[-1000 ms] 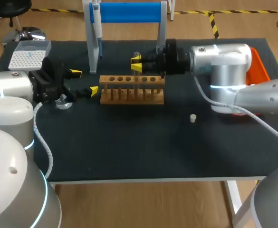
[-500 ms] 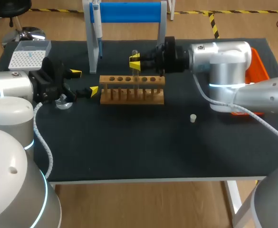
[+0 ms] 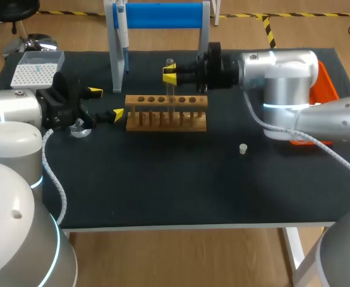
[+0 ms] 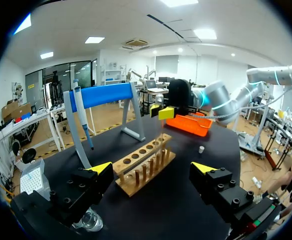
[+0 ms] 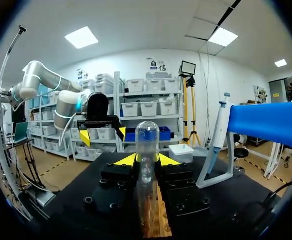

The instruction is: Invert the test tube, pick up the pipette, mount the tip to pipette, aspirate from beaker and dispense into the tube, eject the tip, return the pipette, and cap with the stopper.

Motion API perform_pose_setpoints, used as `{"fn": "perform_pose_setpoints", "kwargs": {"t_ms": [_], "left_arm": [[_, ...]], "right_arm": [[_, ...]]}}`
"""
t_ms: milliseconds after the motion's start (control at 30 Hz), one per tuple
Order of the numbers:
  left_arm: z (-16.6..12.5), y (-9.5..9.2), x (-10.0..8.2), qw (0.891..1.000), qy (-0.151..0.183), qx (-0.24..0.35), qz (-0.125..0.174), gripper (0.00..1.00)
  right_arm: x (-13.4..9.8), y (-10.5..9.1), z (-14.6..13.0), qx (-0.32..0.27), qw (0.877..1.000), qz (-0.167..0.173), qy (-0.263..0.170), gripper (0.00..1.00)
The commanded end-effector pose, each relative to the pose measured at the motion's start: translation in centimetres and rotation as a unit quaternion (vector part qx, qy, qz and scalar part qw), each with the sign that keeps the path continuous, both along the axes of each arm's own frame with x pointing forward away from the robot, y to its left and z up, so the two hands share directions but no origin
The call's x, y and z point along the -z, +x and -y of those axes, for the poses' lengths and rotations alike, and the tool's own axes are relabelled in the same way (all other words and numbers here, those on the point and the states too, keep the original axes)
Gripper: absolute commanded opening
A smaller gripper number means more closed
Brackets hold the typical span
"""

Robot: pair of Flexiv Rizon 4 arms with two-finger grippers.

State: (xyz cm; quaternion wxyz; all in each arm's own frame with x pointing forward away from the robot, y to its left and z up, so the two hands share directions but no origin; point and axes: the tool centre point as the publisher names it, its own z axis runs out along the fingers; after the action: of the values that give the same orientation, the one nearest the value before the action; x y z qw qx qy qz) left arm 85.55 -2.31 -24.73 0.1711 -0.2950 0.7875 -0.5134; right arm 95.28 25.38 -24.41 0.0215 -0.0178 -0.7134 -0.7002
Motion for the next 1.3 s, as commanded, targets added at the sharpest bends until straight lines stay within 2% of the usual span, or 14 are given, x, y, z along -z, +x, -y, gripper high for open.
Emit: {"fn": "perform_pose_setpoints", "kwargs": {"t_ms": [33,733,1100,1300], "left_arm": [[0.0,0.0,0.1,1.000,-0.001,0.000,0.002,1.00],[0.0,0.0,0.1,1.000,-0.001,0.000,0.002,1.00],[0.0,0.0,0.1,1.000,-0.001,0.000,0.002,1.00],[0.0,0.0,0.1,1.000,-0.001,0.000,0.002,1.00]], "right_arm": [[-0.6,-0.2,0.3,0.001,1.000,-0.001,-0.002,0.00],[-3.7,-1.1,1.2,0.007,1.000,0.007,-0.005,0.00],[-6.2,-3.0,3.6,0.017,1.000,0.003,-0.003,0.00],[-6.2,-3.0,3.6,0.017,1.000,0.003,-0.003,0.00]]}}
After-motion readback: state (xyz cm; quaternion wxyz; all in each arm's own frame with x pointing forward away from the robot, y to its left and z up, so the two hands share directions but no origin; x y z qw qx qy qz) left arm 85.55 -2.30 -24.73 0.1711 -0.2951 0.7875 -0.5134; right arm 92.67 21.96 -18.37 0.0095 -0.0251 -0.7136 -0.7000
